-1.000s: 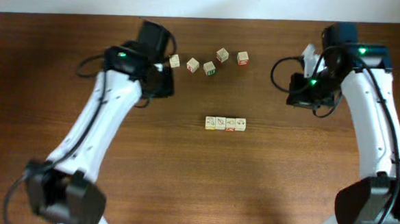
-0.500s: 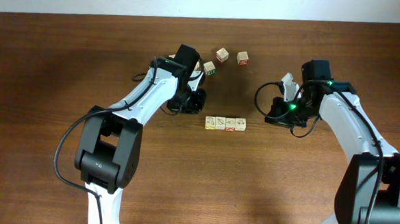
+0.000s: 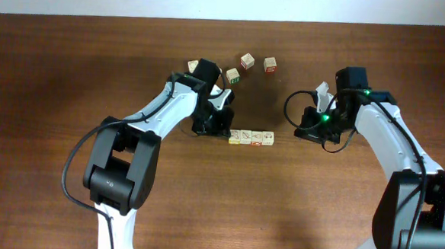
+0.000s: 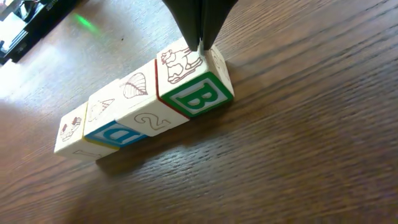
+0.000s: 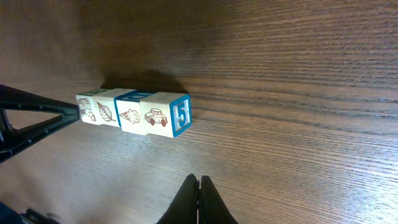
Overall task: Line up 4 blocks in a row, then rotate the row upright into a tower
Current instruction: 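Move the left and right grippers to opposite ends of the row, then clamp the row between both grippers from its two ends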
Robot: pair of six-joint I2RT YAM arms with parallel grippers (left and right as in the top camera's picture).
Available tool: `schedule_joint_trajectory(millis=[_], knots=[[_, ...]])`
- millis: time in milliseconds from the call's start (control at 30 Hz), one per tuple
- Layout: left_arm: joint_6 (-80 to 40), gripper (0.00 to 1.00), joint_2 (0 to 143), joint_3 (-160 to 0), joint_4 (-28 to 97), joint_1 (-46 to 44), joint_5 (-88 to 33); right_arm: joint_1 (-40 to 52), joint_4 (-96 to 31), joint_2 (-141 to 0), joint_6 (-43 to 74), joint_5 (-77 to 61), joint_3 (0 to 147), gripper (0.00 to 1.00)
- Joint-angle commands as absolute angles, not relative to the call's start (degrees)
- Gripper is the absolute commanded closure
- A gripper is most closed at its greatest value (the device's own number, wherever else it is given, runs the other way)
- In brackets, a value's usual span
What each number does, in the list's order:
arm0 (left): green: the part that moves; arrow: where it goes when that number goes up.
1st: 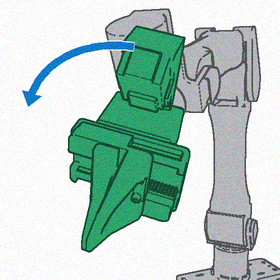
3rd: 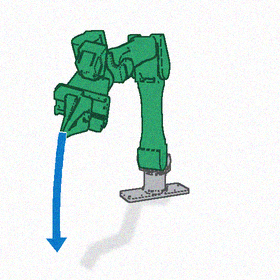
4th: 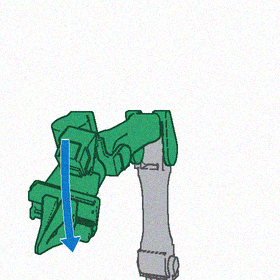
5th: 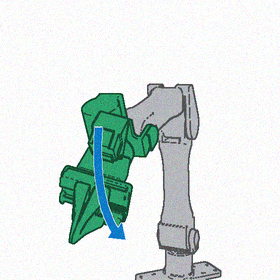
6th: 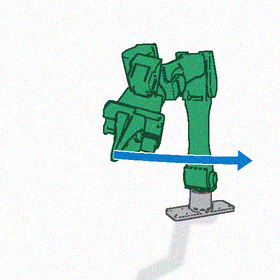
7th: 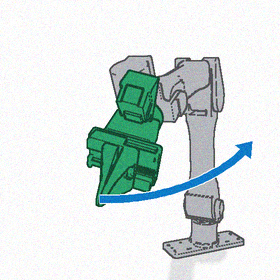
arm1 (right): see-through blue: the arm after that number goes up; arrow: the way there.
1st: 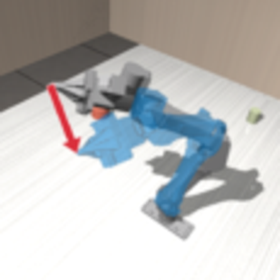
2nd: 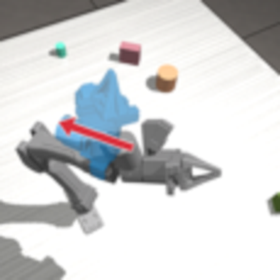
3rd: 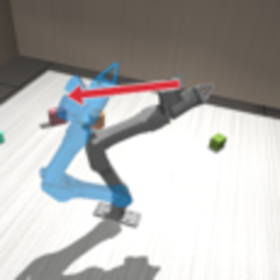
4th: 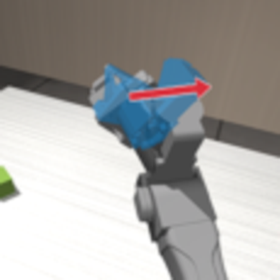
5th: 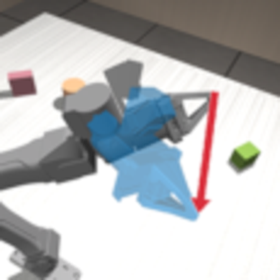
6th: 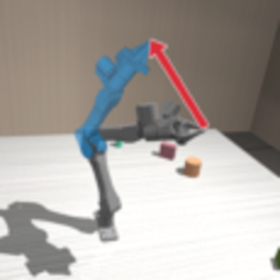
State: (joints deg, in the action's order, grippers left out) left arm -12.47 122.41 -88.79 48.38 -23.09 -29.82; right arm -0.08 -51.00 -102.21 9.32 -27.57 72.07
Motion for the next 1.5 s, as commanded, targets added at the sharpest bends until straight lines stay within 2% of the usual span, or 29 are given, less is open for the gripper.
schedule_joint_trajectory(millis=[0, 100, 333, 967, 1200, 1467], knots=[[-15.7, 1.0, 123.22, -88.31, 48.07, -23.11, -28.38, 1.65, -50.92, -101.65, 10.0, -27.97, 71.64, 0.96], [-20.14, 1.0, 123.22, -88.31, 48.16, -23.11, -24.16, 3.03, -49.82, -101.89, 11.49, -26.74, 71.61, 0.96], [-20.36, 1.0, 123.22, -88.31, 47.09, -23.11, -24.16, 3.05, -49.63, -107.13, 11.49, -27.92, 71.61, 0.96], [-20.34, 1.0, 123.26, -88.14, 45.89, -26.11, -22.46, 7.16, -47.75, -107.83, 11.07, -27.83, 71.61, 0.96], [-20.34, 1.0, 123.26, -88.14, 45.89, -26.11, -22.46, 7.05, -45.21, -112.36, 11.68, -23.46, 71.61, 0.96], [-20.34, 1.0, 123.26, -88.14, 45.89, -26.11, -22.46, 7.01, -47.83, -109.23, 11.44, -28.71, 76.23, 0.96]])
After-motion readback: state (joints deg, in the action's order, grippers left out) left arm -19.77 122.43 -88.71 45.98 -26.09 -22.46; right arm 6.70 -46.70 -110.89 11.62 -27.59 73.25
